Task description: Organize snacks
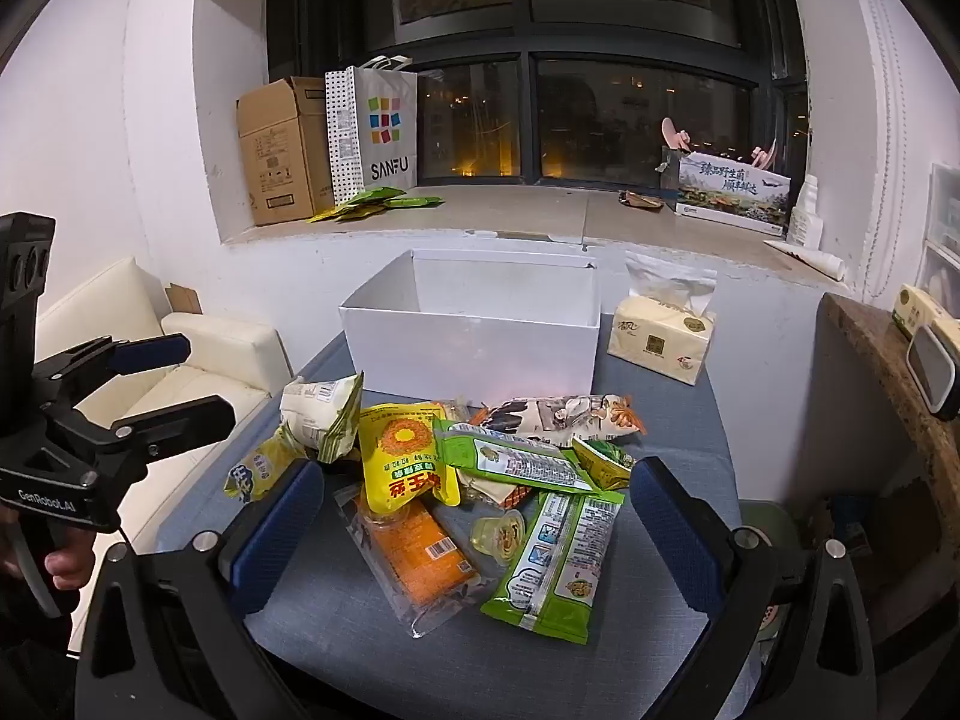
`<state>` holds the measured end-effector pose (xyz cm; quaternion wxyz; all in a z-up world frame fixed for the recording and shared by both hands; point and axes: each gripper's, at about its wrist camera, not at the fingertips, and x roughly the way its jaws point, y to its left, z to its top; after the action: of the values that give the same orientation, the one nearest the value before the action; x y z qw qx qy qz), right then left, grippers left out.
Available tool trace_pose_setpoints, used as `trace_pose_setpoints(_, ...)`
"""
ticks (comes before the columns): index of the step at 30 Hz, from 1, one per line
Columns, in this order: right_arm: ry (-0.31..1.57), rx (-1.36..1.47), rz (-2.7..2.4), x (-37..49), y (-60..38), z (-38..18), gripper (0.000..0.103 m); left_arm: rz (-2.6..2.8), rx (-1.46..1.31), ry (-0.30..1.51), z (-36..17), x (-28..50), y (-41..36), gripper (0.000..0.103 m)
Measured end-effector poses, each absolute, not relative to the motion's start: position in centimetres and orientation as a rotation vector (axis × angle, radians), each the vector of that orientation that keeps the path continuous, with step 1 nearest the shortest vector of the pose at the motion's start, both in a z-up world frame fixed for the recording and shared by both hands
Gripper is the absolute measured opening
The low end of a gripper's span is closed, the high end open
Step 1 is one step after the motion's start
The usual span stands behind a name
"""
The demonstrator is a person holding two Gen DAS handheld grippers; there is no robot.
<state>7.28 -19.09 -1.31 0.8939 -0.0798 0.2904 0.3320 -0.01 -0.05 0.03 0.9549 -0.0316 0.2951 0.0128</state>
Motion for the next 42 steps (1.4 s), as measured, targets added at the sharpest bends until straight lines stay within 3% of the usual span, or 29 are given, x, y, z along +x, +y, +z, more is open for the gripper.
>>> trace_pose_setpoints(42, 0.602, -0.165, 0.687, 7.27, -19.07, -1.34, 0.103, 0.028, -0.073, 0.599, -0.20, -0.29, 0.20, 0.103)
